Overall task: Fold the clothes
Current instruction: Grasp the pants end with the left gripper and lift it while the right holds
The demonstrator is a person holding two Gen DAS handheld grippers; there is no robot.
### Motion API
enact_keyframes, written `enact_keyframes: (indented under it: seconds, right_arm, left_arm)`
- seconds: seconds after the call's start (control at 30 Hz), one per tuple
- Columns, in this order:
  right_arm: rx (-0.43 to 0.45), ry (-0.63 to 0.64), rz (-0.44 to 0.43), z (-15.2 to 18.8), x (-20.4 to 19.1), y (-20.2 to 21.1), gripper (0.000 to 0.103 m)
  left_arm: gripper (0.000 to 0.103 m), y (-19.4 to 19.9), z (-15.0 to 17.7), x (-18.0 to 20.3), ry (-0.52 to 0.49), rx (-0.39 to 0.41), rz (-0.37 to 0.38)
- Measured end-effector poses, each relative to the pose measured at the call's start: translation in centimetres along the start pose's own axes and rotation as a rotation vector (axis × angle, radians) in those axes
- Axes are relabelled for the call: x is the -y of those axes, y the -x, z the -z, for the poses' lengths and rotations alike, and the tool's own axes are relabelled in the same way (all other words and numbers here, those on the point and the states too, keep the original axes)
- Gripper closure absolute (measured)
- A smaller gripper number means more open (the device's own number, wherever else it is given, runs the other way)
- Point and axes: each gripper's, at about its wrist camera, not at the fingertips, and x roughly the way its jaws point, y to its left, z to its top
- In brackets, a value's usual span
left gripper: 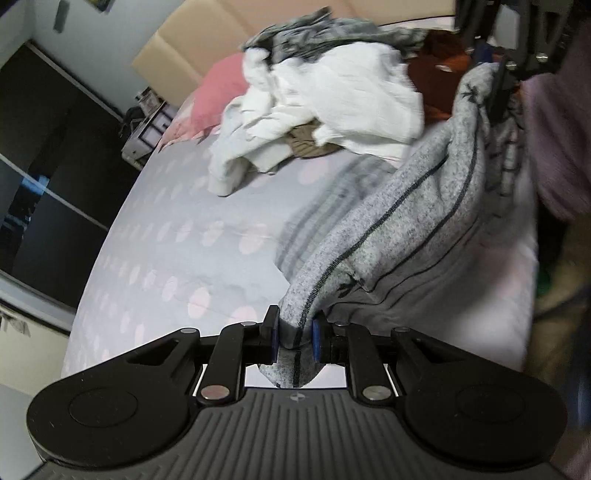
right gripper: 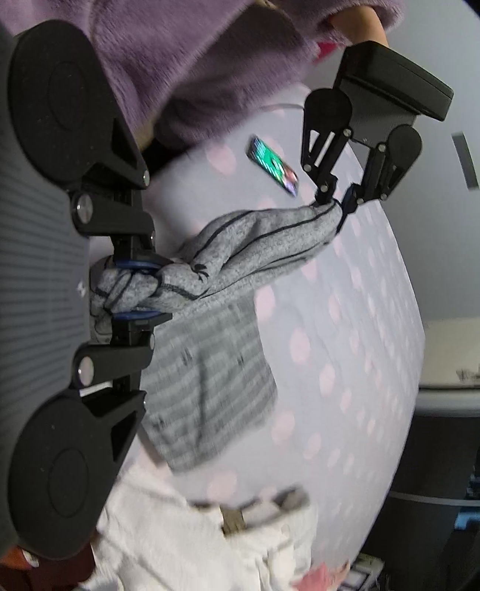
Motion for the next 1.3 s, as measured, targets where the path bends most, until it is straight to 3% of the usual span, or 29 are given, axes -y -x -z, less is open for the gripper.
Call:
enact_keyframes:
  seconds: [0.4, 0.73, 0.9, 1.03, 1.17, 1.3]
  right_arm:
    - [0.018, -0.131, 0.125, -2.9, 12.2, -5.2, 0.08]
    - [-0.051, -0.262, 0.14, -1.7, 20.1, -13.5, 0.079]
    - [-0.076, -0.303, 0.171, -1.1, 21.4, -15.4, 0.073]
    - [-0.095, -0.292, 0.244, -1.1, 21.2, -15.8, 0.058]
    - [-0.08, -0.293, 0.332, -1.5, 20.9, -14.9, 0.057]
    - [-0.005, -0.301, 0.407, -1.9, 20.0, -12.7, 0.056]
  left_arm:
    - [0.088, -12.7, -5.7, -5.1, 0.111, -0.111, 0.048]
    - [0.087, -22.5, -5.4, -6.0, 0.183, -0.164, 0.148]
    - [0.079, -23.9, -4.6, -6.4, 0.231, -0.133, 0.152]
    - [0.057, -24.4, -3.9, -7.0, 0.281, -0.11, 0.131]
    - [0.056, -22.8, -3.5, -8.1, 0.364, -0.065, 0.055]
    - [0.057, -20.2, -3.4, -8.5, 0.421, -0.009, 0.021]
